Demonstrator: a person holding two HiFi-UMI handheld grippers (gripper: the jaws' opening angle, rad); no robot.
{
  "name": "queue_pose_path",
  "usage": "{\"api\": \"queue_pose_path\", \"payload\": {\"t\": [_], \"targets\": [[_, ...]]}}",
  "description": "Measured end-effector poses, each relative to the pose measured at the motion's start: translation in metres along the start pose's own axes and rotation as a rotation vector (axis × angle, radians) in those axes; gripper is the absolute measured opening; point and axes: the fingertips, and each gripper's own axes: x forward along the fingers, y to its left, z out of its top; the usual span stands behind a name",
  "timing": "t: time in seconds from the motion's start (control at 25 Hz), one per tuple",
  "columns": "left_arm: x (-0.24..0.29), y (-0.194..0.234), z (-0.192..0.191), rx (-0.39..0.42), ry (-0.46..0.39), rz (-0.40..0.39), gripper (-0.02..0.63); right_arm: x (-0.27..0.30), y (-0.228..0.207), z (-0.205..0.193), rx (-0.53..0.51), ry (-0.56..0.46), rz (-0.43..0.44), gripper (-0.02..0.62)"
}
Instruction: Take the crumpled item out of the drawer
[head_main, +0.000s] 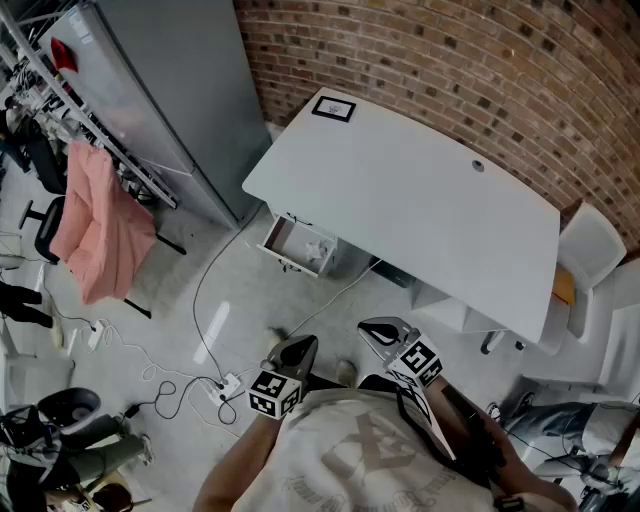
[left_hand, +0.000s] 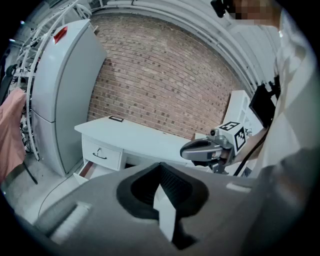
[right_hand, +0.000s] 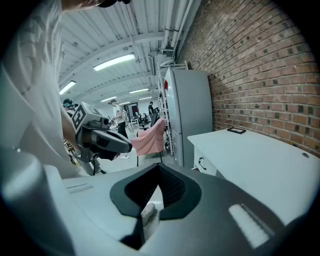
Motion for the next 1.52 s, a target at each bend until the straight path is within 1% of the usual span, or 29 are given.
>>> {"api": "queue_pose_path", "payload": {"t": [0.32, 0.52, 0.8, 1.08, 1.2, 1.4, 1.52], "targets": [[-0.02, -0.012, -0.014, -0.015, -0.028, 0.074, 0.005, -0.009, 0.02, -0.002, -0.054, -0.013, 0.065, 0.006], [-0.031, -0.012, -0.012, -0.009, -0.041, 0.114, 0.005, -0.01, 0.017, 0.006, -0.037, -0.06, 0.052, 0.008], [-0.036, -0.011, -0.016, -0.01, -0.04, 0.128, 0.005, -0.009, 0.016, 0.006, -0.047, -0.05, 0.038, 0.008], [-0.037, -0.012, -0.009, 0.024, -0.042, 0.145, 0.005, -0.007, 0.005, 0.008, -0.04, -0.046, 0.021, 0.008], [-0.039, -0.01, -0.008, 0.026, -0.04, 0.159, 0.005, -0.001, 0.002, 0.01, -0.033, -0.046, 0.034, 0.008], [-0.047, -0.002, -0.007, 0.009, -0.044, 0.181, 0.005, 0.011, 0.01, 0.011, -0.042, -0.021, 0.078, 0.008], [-0.049, 0.007, -0.009, 0.005, -0.034, 0.185, 0.005, 0.023, 0.009, 0.014, -0.044, -0.009, 0.088, 0.008]]}}
